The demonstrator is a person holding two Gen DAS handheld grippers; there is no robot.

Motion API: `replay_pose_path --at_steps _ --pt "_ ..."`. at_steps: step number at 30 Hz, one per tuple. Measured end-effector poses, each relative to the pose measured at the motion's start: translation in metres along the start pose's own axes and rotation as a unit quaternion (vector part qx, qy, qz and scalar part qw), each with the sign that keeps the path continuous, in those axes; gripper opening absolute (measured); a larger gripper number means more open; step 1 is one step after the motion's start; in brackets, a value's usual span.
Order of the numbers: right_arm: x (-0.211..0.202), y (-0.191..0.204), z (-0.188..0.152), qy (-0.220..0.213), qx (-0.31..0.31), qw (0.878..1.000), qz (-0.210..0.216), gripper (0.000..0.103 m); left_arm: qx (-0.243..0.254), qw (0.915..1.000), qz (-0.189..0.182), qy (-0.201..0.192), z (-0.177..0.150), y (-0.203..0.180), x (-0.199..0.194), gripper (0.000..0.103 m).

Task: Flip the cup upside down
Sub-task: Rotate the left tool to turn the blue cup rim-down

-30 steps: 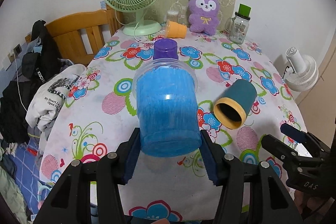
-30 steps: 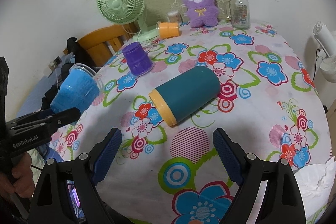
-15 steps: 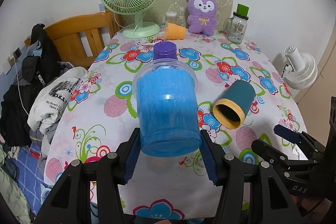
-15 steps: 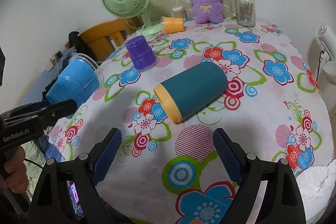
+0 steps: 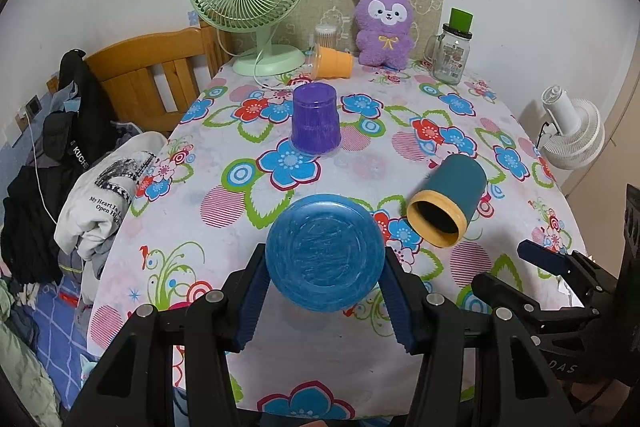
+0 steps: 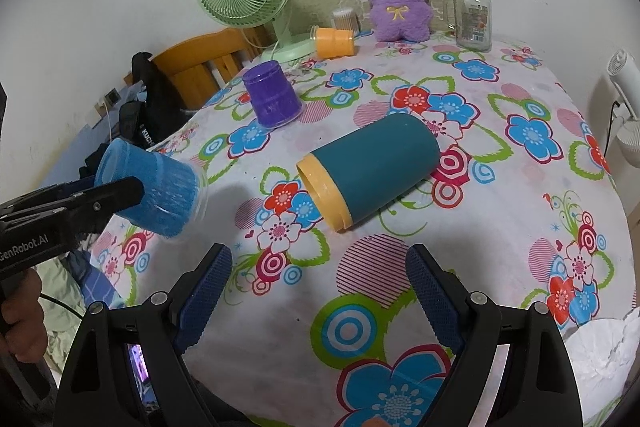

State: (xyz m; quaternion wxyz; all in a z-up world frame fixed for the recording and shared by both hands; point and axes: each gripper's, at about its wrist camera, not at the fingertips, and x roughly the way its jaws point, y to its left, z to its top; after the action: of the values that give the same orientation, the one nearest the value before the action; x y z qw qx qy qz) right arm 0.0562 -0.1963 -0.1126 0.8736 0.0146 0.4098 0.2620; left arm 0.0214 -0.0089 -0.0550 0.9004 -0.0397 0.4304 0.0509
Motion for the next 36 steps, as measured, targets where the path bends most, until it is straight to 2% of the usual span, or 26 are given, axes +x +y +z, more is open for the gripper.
replay_pose_path --at_steps 36 --pt "-0.004 -0.007 -0.002 0.0 0.003 1.0 -0.011 0.09 0.008 0.9999 -0.01 0.004 0.01 -0.016 0.002 0.057"
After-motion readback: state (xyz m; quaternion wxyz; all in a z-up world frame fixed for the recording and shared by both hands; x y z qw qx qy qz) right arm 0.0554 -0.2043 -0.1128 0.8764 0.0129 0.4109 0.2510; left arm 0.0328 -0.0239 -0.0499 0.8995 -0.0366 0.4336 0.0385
